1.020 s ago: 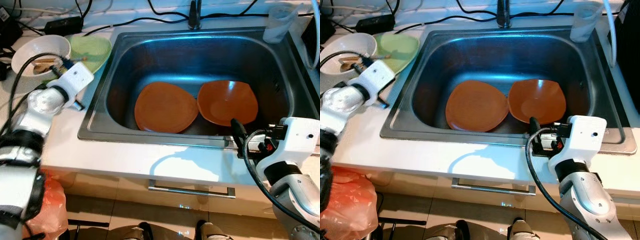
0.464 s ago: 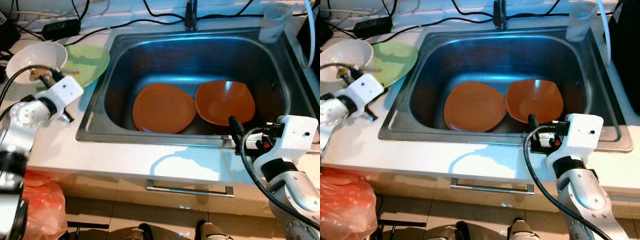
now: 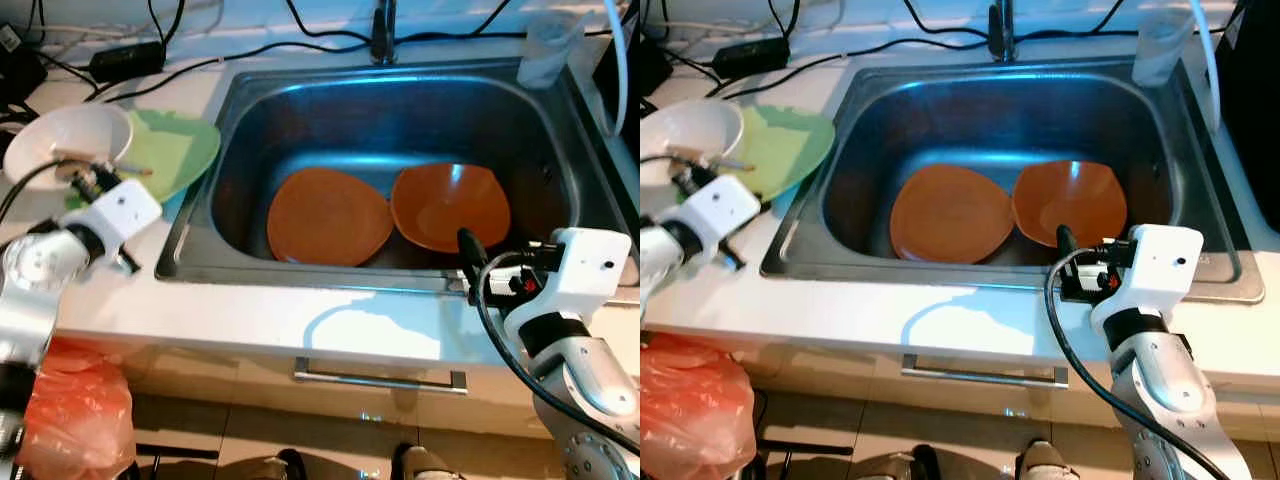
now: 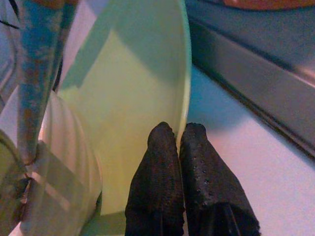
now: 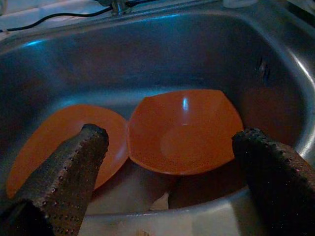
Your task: Kitchen organization
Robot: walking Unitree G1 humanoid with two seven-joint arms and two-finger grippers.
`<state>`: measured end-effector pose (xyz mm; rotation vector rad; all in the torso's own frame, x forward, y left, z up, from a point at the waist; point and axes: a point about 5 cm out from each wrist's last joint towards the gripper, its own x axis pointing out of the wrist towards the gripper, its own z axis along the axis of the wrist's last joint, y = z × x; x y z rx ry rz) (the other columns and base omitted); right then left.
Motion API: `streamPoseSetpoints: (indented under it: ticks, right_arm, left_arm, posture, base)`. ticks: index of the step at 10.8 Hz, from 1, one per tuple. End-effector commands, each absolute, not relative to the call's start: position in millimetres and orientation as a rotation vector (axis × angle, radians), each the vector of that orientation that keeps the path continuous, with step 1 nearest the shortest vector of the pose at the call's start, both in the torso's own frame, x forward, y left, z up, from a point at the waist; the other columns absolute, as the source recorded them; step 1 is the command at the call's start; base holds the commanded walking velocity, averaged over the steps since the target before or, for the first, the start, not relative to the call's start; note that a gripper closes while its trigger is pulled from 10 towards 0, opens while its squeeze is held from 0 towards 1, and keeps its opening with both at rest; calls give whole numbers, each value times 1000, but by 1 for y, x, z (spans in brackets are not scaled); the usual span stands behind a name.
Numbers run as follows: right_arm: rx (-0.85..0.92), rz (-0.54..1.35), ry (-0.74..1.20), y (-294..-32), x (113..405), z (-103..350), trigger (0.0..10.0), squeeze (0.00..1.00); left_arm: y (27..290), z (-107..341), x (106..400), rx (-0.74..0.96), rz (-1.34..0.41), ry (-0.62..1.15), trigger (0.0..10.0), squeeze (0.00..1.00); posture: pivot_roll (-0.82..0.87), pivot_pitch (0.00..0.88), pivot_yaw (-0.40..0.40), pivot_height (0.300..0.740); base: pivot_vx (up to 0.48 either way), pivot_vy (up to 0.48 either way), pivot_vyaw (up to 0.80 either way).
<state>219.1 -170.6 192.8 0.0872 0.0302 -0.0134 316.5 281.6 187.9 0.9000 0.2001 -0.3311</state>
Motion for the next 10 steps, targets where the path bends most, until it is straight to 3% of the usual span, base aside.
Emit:
streamPoseSetpoints:
  ticks: [1,7,8,9,10]
  right_arm:
    - [103,-12,126,-169,222,175,10000,0]
    - [112,10,119,-165,230,169,10000,0]
    - [113,12,117,-164,232,168,10000,0]
    - [114,13,111,-164,233,168,10000,0]
    - [114,13,106,-163,235,168,10000,0]
  left_arm:
    - [283,158,302,834,-396,368,0,0]
    - [265,160,268,793,-405,410,0,0]
    - [264,159,267,781,-408,414,2588,0]
    - [262,160,268,759,-407,407,10000,953]
    - [260,159,268,753,-411,411,10000,1000]
  posture:
    - [-43,188,139,740]
    - [4,174,141,740]
    - [5,166,142,740]
    - [7,157,143,740]
    - [9,146,144,740]
  base:
    - [0,0,0]
    - [0,0,0]
    - [0,0,0]
    - [0,0,0]
    - [0,0,0]
